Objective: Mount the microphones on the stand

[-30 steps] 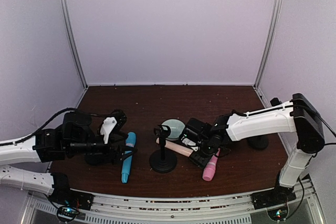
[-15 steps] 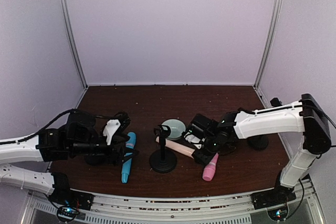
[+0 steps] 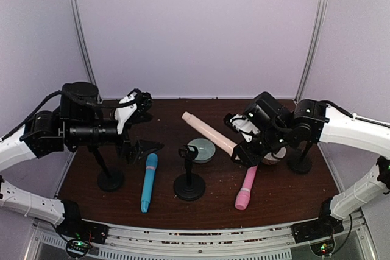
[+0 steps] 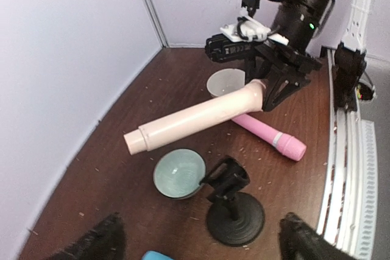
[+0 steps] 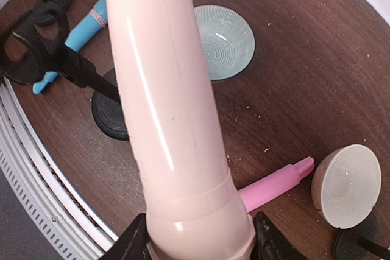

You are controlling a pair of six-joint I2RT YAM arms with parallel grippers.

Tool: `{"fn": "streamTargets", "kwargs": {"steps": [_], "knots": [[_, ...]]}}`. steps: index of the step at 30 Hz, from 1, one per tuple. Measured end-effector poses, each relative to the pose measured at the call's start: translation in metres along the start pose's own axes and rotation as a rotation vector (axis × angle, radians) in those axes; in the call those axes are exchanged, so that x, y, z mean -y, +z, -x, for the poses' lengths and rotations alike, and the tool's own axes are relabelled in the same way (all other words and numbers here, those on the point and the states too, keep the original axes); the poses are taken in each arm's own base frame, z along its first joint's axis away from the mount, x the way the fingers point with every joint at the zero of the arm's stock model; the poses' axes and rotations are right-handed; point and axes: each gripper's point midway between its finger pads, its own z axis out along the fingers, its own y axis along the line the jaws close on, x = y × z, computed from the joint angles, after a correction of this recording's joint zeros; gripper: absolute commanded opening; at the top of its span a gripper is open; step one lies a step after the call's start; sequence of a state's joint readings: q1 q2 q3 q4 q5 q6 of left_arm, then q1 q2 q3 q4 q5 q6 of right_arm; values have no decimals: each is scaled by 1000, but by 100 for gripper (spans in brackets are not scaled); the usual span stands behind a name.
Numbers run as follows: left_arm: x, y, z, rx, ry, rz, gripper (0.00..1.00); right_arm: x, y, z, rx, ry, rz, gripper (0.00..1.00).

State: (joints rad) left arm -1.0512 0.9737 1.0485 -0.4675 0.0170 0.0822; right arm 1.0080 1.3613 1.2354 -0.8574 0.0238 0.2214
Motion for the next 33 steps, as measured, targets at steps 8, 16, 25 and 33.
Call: {"fn": "streamTargets", "kwargs": {"steps": [8,16,25,33], "knots": [[-8,9,51,-12,262,-1,91,-11,-34,33,79,22,65,28],[24,30,42,-120,643,-20,71,-47,-44,27,47,18,233,26],[39,57,10,-261,1011,84,66,-79,-56,27,20,32,399,24],[25,64,6,-302,1149,217,53,-93,-59,23,-13,55,483,25]]}}
